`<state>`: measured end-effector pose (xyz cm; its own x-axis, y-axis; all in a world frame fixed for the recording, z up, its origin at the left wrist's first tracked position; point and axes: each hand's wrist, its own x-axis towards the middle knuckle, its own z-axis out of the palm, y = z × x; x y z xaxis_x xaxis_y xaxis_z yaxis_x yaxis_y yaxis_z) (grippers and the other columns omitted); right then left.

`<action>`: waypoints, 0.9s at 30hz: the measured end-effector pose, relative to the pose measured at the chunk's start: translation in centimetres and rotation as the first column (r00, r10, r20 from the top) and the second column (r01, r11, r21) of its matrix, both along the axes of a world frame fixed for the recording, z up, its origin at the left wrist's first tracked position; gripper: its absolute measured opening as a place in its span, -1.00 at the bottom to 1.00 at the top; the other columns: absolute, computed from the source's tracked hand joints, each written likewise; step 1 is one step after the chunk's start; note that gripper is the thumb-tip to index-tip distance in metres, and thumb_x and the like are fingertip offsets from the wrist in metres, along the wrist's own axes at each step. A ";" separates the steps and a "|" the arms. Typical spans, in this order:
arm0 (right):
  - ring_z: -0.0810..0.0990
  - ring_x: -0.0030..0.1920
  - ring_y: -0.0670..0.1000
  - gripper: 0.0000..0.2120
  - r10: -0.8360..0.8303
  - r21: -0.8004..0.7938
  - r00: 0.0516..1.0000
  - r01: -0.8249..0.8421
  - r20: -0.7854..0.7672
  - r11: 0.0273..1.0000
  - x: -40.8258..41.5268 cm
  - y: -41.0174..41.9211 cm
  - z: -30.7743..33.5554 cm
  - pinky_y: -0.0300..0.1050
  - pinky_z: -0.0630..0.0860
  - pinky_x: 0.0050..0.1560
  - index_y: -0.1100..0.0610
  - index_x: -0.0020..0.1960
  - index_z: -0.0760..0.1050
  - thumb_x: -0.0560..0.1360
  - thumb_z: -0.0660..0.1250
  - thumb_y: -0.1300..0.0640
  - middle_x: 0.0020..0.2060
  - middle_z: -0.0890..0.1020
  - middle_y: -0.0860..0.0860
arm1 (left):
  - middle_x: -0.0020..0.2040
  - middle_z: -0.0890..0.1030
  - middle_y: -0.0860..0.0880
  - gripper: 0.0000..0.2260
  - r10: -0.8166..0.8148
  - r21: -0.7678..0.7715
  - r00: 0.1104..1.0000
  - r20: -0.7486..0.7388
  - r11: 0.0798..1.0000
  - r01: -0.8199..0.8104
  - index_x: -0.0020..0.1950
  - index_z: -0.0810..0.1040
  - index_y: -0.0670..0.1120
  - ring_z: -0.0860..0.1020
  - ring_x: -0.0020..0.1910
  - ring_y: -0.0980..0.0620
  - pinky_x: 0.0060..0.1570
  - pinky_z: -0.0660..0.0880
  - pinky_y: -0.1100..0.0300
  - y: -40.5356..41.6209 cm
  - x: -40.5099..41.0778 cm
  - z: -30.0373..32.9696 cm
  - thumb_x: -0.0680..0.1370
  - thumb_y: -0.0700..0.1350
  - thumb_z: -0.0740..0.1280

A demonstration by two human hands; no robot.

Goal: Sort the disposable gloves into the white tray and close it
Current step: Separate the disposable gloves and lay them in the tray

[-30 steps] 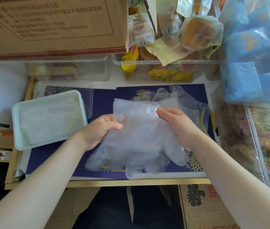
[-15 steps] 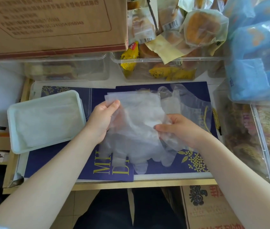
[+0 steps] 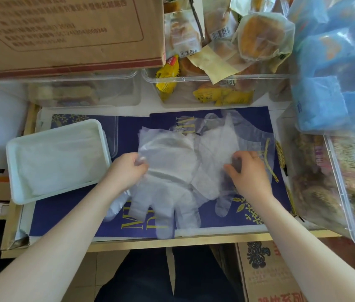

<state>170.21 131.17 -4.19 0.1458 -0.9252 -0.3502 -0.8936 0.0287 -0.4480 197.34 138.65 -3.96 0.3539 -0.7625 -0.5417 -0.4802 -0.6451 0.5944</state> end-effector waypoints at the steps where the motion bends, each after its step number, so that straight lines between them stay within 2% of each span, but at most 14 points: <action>1: 0.40 0.21 0.17 -0.56 -0.034 -0.026 0.999 0.033 -0.027 0.999 -0.4 -0.1 -0.2 0.01 0.39 0.17 0.19 0.30 0.38 0.50 0.33 0.01 0.23 0.41 0.16 | -0.34 0.54 -0.04 -0.84 -0.013 0.013 0.999 0.042 1.000 0.013 -0.31 0.46 -0.06 0.49 -0.31 -0.05 -0.23 0.40 0.11 -0.1 -0.1 0.0 0.48 -0.14 0.30; 4: 0.34 0.31 0.18 -0.41 -0.054 -0.018 0.997 0.053 -0.054 0.998 -0.3 -0.6 -0.4 0.03 0.35 0.25 0.23 0.39 0.27 0.49 0.33 -0.06 0.31 0.36 0.18 | -0.19 0.57 -0.05 -0.91 -0.011 0.047 0.997 0.083 0.999 0.007 -0.16 0.50 -0.12 0.53 -0.19 -0.03 -0.25 0.40 0.15 -1.0 -0.7 0.2 0.44 -0.10 0.33; 6: 0.40 0.25 0.16 -0.45 -0.050 -0.012 0.996 0.050 -0.070 0.999 0.0 -1.1 -0.6 0.01 0.39 0.15 0.19 0.35 0.31 0.48 0.35 -0.07 0.25 0.43 0.14 | -0.17 0.53 -0.04 -0.81 0.011 0.077 0.995 0.095 0.997 -0.018 -0.11 0.48 -0.16 0.49 -0.18 -0.03 -0.29 0.35 0.17 -1.8 -1.1 0.5 0.46 -0.04 0.33; 8: 0.49 0.07 0.15 -0.63 -0.040 -0.019 0.997 0.038 -0.069 0.999 0.5 -1.3 -0.6 -0.06 0.40 -0.10 0.14 0.18 0.40 0.48 0.36 -0.03 0.05 0.52 0.10 | -0.20 0.51 -0.03 -0.76 0.045 0.065 0.994 0.099 0.997 -0.051 -0.11 0.47 -0.16 0.48 -0.19 -0.03 -0.31 0.33 0.15 -2.5 -1.5 0.8 0.48 0.03 0.33; 10: 0.48 -0.12 0.13 -0.81 -0.017 -0.039 0.997 0.014 -0.080 0.999 0.9 -1.4 -0.7 -0.10 0.30 -0.24 0.14 -0.06 0.38 0.51 0.32 0.04 -0.16 0.49 0.07 | -0.22 0.50 -0.02 -0.73 0.098 0.026 0.992 0.085 0.995 -0.100 -0.11 0.48 -0.15 0.47 -0.25 0.00 -0.31 0.33 0.15 -3.1 -1.7 0.8 0.49 0.06 0.33; 12: 0.42 -0.22 0.10 -0.80 0.004 -0.073 0.999 -0.007 -0.051 0.997 1.0 -1.6 -1.1 -0.10 0.24 -0.29 0.17 -0.19 0.33 0.55 0.25 0.10 -0.27 0.43 0.05 | -0.25 0.48 -0.02 -0.75 0.120 -0.034 0.990 0.079 0.992 -0.118 -0.10 0.48 -0.17 0.44 -0.28 0.01 -0.34 0.31 0.16 -3.5 -1.9 0.8 0.51 0.03 0.32; 14: 0.35 -0.30 0.04 -0.76 -0.072 -0.043 0.989 0.078 0.129 0.996 0.8 -1.8 -1.0 -0.10 0.21 -0.34 0.18 -0.25 0.33 0.57 0.20 0.13 -0.36 0.39 0.03 | -0.27 0.47 -0.04 -0.78 0.122 -0.119 0.990 0.071 0.986 -0.113 -0.08 0.48 -0.20 0.42 -0.29 0.01 -0.36 0.29 0.16 -3.6 -2.3 1.0 0.54 -0.03 0.29; 16: 0.33 -0.35 -0.02 -0.75 -0.261 0.084 0.874 0.249 0.409 0.965 0.6 -2.0 0.2 -0.12 0.25 -0.30 0.16 -0.27 0.36 0.58 0.18 0.13 -0.39 0.38 0.01 | -0.28 0.44 -0.05 -0.79 0.145 -0.211 0.988 0.062 0.969 -0.129 -0.08 0.44 -0.23 0.36 -0.34 0.03 -0.38 0.26 0.16 -3.4 -2.5 1.5 0.57 -0.06 0.26; 18: 0.42 -0.31 -0.06 -0.76 -0.416 0.216 0.681 0.363 0.603 0.907 0.4 -2.0 2.0 -0.12 0.38 -0.23 0.11 -0.22 0.43 0.61 0.15 0.14 -0.34 0.47 -0.01 | -0.31 0.40 -0.05 -0.82 0.194 -0.287 0.978 0.075 0.944 -0.165 -0.12 0.39 -0.21 0.32 -0.38 0.03 -0.41 0.22 0.15 -3.0 -2.4 2.0 0.58 -0.10 0.22; 20: 0.52 -0.25 -0.12 -0.75 -0.485 0.343 0.454 0.361 0.748 0.867 0.3 -2.0 3.7 -0.23 0.50 -0.15 0.08 -0.17 0.50 0.62 0.13 0.22 -0.28 0.56 -0.06 | -0.38 0.35 -0.02 -0.80 0.246 -0.358 0.965 0.087 0.912 -0.200 -0.24 0.29 -0.11 0.29 -0.42 0.02 -0.42 0.19 0.12 -2.7 -2.1 2.6 0.58 -0.16 0.18; 22: 0.47 -0.31 -0.15 -0.73 -0.504 0.438 0.259 0.273 0.824 0.857 0.4 -1.7 5.3 -0.33 0.46 -0.23 0.14 -0.21 0.47 0.58 0.12 0.34 -0.34 0.49 -0.05 | -0.42 0.31 -0.01 -0.75 0.257 -0.441 0.962 0.090 0.877 -0.193 -0.29 0.24 -0.06 0.28 -0.44 0.01 -0.40 0.22 0.12 -2.4 -2.0 3.5 0.57 -0.18 0.19; 23: 0.41 -0.35 -0.14 -0.72 -0.490 0.445 0.226 0.223 0.842 0.867 0.3 -1.5 5.7 -0.33 0.39 -0.30 0.16 -0.26 0.42 0.55 0.11 0.40 -0.38 0.43 -0.03 | -0.43 0.31 0.01 -0.76 0.250 -0.489 0.964 0.087 0.854 -0.178 -0.28 0.26 -0.07 0.29 -0.44 0.05 -0.41 0.25 0.20 -2.3 -2.0 4.1 0.57 -0.18 0.21; 24: 0.36 -0.38 -0.11 -0.73 -0.466 0.436 0.234 0.170 0.853 0.884 0.6 -1.3 6.4 -0.29 0.31 -0.33 0.17 -0.31 0.38 0.50 0.12 0.42 -0.41 0.39 -0.02 | -0.44 0.31 0.03 -0.78 0.240 -0.537 0.967 0.084 0.829 -0.159 -0.27 0.29 -0.09 0.31 -0.45 0.08 -0.42 0.24 0.29 -2.3 -2.0 4.6 0.57 -0.18 0.22; 27: 0.38 -0.38 -0.03 -0.89 -0.370 0.387 0.372 0.033 0.851 0.922 1.3 -0.7 8.1 -0.16 0.27 -0.33 0.17 -0.33 0.42 0.27 0.15 0.30 -0.42 0.42 0.02 | -0.44 0.31 0.05 -0.79 0.204 -0.644 0.976 0.081 0.758 -0.105 -0.24 0.30 -0.06 0.33 -0.46 0.16 -0.42 0.21 0.32 -2.2 -1.7 6.3 0.58 -0.19 0.22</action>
<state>171.52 130.45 3.89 0.3485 -0.8663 -0.3578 0.0844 0.4092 -0.9085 195.59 136.42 2.32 0.5296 -0.8414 0.1074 -0.5151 -0.2184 0.8289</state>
